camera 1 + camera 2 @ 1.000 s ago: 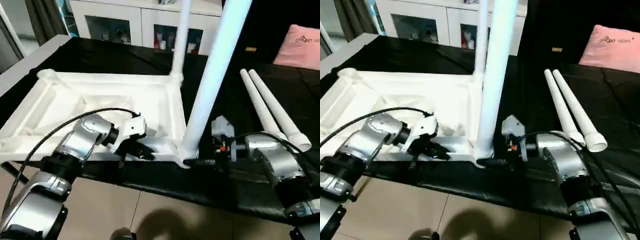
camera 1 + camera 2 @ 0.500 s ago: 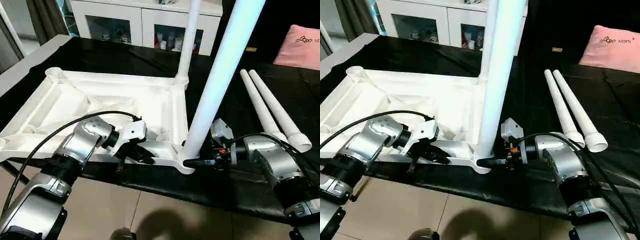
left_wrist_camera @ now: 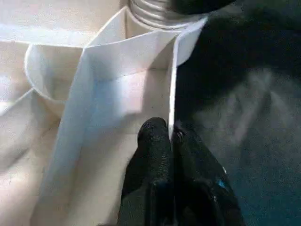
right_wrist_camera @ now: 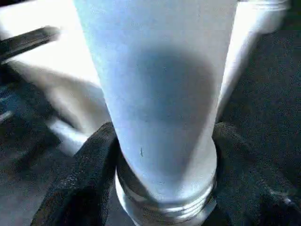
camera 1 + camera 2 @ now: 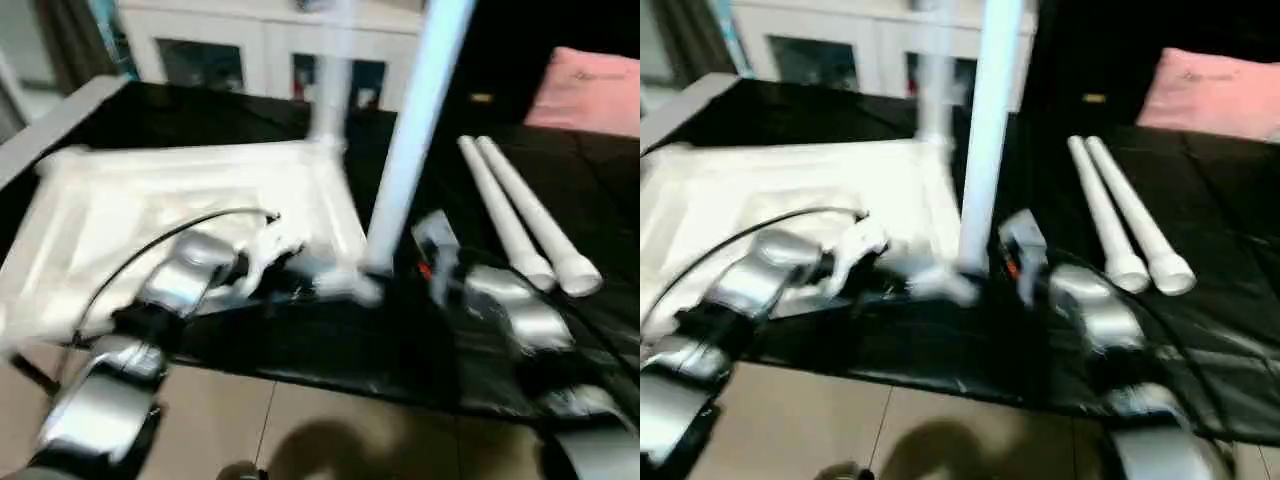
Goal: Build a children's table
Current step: Rotate leg to tighten
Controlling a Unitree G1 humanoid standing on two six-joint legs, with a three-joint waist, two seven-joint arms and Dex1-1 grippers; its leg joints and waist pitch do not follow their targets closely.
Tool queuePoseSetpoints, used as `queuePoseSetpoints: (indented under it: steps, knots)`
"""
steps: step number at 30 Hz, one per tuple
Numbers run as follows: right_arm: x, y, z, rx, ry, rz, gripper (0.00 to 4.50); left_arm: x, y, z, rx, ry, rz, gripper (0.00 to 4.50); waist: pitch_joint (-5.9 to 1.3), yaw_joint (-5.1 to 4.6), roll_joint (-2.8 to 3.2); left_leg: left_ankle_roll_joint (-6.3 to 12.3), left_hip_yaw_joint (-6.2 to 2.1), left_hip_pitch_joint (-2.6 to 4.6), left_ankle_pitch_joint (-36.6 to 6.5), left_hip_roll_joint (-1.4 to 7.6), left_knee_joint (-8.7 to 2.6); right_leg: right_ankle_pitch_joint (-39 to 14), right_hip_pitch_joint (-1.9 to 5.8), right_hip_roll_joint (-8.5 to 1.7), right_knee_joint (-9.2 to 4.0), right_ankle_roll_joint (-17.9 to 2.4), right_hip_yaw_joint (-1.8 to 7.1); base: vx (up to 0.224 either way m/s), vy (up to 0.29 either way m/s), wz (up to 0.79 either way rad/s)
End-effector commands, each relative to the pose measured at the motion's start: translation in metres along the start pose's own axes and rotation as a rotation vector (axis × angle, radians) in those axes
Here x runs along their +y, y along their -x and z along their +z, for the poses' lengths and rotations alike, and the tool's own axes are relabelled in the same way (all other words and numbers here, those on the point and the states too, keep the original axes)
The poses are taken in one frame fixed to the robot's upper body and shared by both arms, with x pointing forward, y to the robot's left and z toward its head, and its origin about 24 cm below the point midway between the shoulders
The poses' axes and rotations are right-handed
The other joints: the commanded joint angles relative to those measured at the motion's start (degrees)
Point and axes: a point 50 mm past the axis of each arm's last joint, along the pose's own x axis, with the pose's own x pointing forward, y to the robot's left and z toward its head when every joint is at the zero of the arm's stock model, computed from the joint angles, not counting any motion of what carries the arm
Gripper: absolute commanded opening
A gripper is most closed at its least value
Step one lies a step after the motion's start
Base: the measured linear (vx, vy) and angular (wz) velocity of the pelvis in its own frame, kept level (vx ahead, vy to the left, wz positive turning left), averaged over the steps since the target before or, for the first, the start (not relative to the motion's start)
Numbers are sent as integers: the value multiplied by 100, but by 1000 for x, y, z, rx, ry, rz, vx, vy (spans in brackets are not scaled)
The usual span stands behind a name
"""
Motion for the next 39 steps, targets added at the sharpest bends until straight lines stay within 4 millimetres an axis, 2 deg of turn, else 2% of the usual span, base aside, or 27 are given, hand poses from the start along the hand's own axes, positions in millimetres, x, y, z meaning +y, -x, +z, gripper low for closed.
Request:
queuePoseSetpoints:
  steps: [1, 7, 10, 11, 13, 17, 19, 22, 23, 24, 25, 26, 27, 29, 30, 33, 34, 39]
  knots:
    - [19, -23, -16, 64, -47, -81, 266, 12, -3, 38, -130, 12, 175, 0, -468, 23, 18, -8, -23, 37, -716, 78, -345, -656, 336, -443, -425, -1285, 258, 0, 0, 0]
    - [25, -40, -17, 64, -117, -254, 265, 11, -17, 49, -161, 67, 285, 0, -467, 35, 49, 91, -22, 43, -694, 96, -356, -260, 347, -440, -402, -1373, 252, 0, 0, 0]
    - [27, -43, -16, 58, -133, -273, 265, 10, -20, 51, -156, 55, 287, 0, -464, 46, 41, 119, -18, 50, -753, 92, -361, -204, 355, -442, -406, -1379, 252, 0, 0, 0]
    - [27, -44, -15, 43, -143, -280, 265, 10, -20, 50, -149, 46, 282, 0, -465, 50, 68, 131, -23, 46, -755, 94, -362, -184, 358, -444, -400, -1369, 253, 0, 0, 0]
    - [22, -41, -13, 9, -187, -309, 321, 10, -20, 49, -137, 38, 277, 0, -462, 45, 51, 135, -20, 46, -788, 93, -366, -199, 361, -446, -409, -1360, 255, 0, 0, 0]
    - [17, -37, -9, -35, -215, -316, 354, 11, -18, 45, -121, 25, 274, 0, -457, 39, 58, 123, -24, 48, -887, 94, -375, -270, 362, -441, -419, -1333, 252, 0, 0, 0]
    - [11, -29, -2, -103, -196, -257, 369, 14, -15, 39, -100, 9, 266, 0, -462, 4, 34, 198, -29, 16, -813, 83, -368, -128, 409, -444, -416, -1328, 250, 0, 0, 0]
    - [6, -20, 2, -134, -164, -213, 386, 15, -13, 35, -86, -5, 250, 0, -490, -25, 43, 341, -32, 9, -556, 87, -339, 319, 407, -437, -361, -1449, 245, 0, 0, 0]
    - [4, -17, 2, -139, -150, -203, 396, 15, -12, 34, -83, -13, 239, 0, -487, -21, 40, 377, -29, 15, -551, 88, -336, 344, 403, -439, -367, -1470, 243, 0, 0, 0]
    - [-6, -2, 4, -146, -92, -160, 410, 15, -10, 30, -73, -26, 212, 0, -489, -13, 43, 413, -25, 17, -531, 91, -329, 392, 403, -439, -362, -1515, 242, 0, 0, 0]
    - [-6, -2, 4, -146, -92, -160, 410, 15, -10, 30, -73, -26, 212, 0, -487, -1, 39, 441, -23, 23, -551, 91, -328, 395, 404, -430, -371, -1524, 237, 0, 0, 0]
    - [-13, 12, 5, -139, -41, -120, 429, 14, -7, 27, -61, -36, 189, 0, -491, 9, 48, 464, -19, 31, -556, 94, -321, 467, 405, -424, -362, -1560, 236, 0, 0, 0]
    - [-13, 12, 5, -139, -41, -120, 429, 14, -7, 27, -61, -36, 189, 0, -482, 12, 37, 479, -16, 22, -566, 94, -318, 484, 408, -423, -365, -1554, 241, 0, 0, 0]
    - [-19, 25, 6, -129, 2, -77, 446, 14, -6, 23, -46, -57, 158, 0, -477, 21, 36, 482, -14, 32, -641, 98, -321, 366, 393, -432, -378, -1564, 237, 0, 0, 0]
    - [-22, 31, 8, -122, 24, -55, 446, 13, -5, 21, -35, -69, 144, 0, -462, 34, 35, 480, -11, 29, -737, 93, -324, 196, 404, -426, -407, -1530, 233, 0, 0, 0]
    - [-25, 48, 13, -92, 89, 59, 446, 10, -1, 13, -3, -125, 68, 0, -465, 56, 29, 500, -14, 21, -738, 102, -320, 122, 409, -426, -405, -1510, 230, 0, 0, 0]
    - [-25, 48, 13, -92, 89, 59, 446, 10, -1, 13, -3, -125, 68, 0, -465, 66, 27, 507, -13, 14, -734, 104, -318, 117, 413, -422, -406, -1499, 229, 0, 0, 0]
    - [-15, 64, 13, 17, 216, 283, 446, 2, 8, 7, 14, -245, -113, 0, -460, 151, 33, 487, -15, 39, -856, 145, -322, -101, 376, -437, -415, -1483, 225, 0, 0, 0]
